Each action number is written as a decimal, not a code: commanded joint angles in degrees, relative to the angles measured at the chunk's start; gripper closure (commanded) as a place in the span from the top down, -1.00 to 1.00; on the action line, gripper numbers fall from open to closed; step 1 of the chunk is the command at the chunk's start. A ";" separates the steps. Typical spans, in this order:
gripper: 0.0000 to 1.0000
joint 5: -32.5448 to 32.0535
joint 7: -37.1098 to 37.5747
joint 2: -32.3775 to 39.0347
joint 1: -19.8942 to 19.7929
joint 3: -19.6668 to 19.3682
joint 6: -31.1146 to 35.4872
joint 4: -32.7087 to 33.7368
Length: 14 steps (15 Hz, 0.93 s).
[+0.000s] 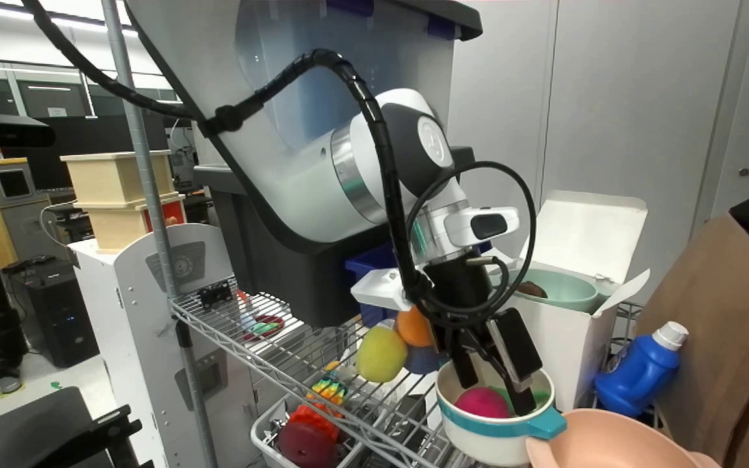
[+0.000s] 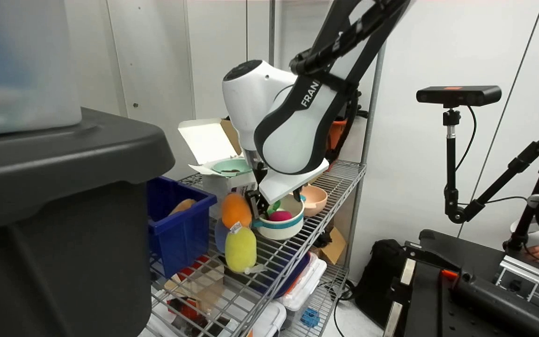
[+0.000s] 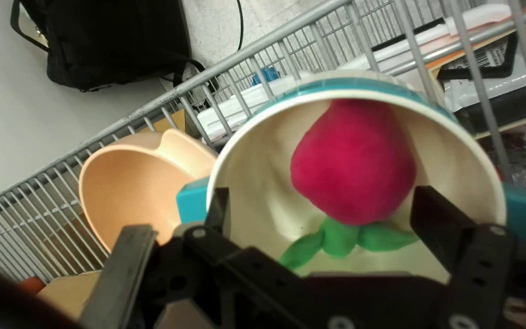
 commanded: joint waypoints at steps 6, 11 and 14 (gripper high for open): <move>1.00 1.10 0.51 2.35 1.46 -1.41 -0.66 2.65; 0.37 0.82 0.19 2.43 1.46 -1.53 -0.02 2.12; -0.12 0.88 0.09 2.26 1.64 -1.50 -0.13 2.38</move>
